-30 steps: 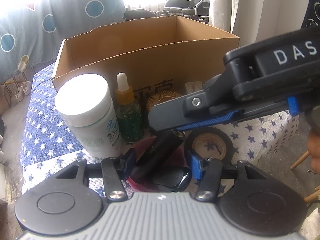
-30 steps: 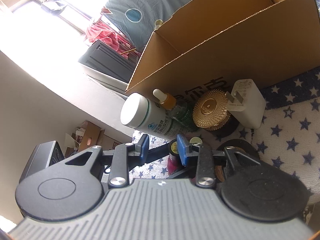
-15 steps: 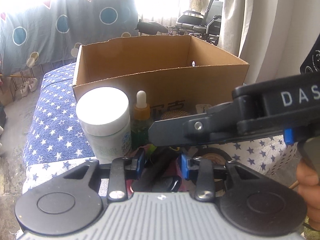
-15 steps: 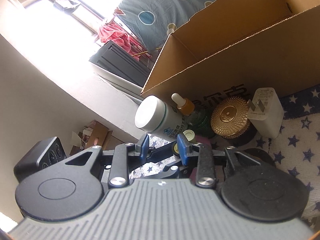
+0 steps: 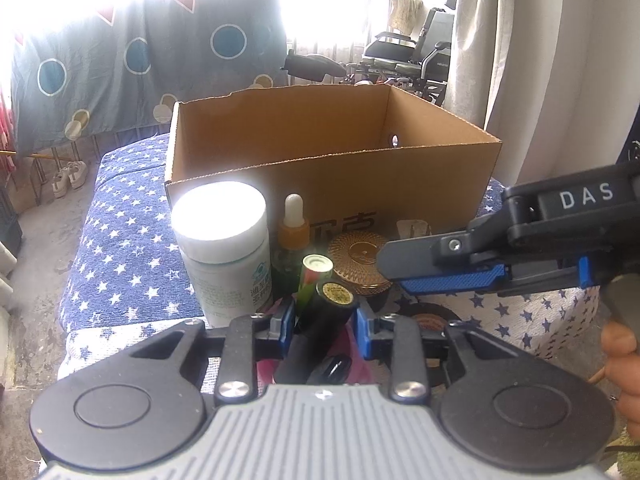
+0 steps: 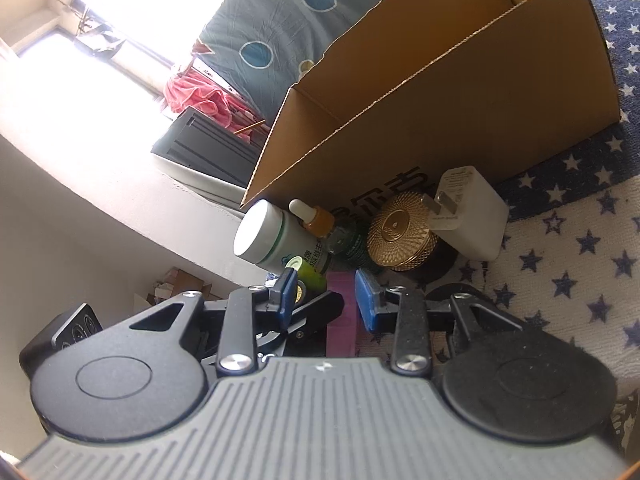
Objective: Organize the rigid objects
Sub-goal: 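Close the left gripper on the flashlight and lift it from the bowl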
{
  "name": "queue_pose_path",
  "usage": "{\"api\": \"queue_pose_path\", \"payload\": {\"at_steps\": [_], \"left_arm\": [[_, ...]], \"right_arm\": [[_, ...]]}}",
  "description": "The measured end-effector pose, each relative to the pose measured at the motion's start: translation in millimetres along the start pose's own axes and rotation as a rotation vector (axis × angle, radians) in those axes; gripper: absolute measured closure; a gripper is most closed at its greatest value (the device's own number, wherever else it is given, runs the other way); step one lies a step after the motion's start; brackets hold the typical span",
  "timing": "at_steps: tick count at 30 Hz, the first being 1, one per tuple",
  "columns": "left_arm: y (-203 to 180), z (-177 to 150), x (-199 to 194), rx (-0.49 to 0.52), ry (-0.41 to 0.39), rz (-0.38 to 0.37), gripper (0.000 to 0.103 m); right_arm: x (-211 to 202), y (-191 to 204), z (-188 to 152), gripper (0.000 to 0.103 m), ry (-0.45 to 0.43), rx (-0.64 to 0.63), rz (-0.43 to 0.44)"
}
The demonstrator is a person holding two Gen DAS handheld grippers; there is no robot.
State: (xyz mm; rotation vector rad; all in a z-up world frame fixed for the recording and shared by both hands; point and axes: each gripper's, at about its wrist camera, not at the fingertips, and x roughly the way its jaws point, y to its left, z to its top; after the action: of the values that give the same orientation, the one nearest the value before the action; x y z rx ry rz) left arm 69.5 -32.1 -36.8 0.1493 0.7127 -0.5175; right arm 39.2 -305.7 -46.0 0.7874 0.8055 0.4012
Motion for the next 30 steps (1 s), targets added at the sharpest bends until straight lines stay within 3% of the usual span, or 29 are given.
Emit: {"api": "queue_pose_path", "payload": {"at_steps": [3,6,30], "left_arm": [[-1,0,-4,-0.004,-0.018,0.019,0.081],[1,-1,-8,-0.033,-0.018,-0.006,0.080],[-2,-4,-22,-0.051,-0.047,0.031,0.080]], "right_arm": [[-2,1,-1,0.071,0.000,0.003,0.007],[-2,3,-3,0.071,0.003,0.001,0.014],[-18,-3,-7,0.071,-0.032,-0.036,-0.027]]}}
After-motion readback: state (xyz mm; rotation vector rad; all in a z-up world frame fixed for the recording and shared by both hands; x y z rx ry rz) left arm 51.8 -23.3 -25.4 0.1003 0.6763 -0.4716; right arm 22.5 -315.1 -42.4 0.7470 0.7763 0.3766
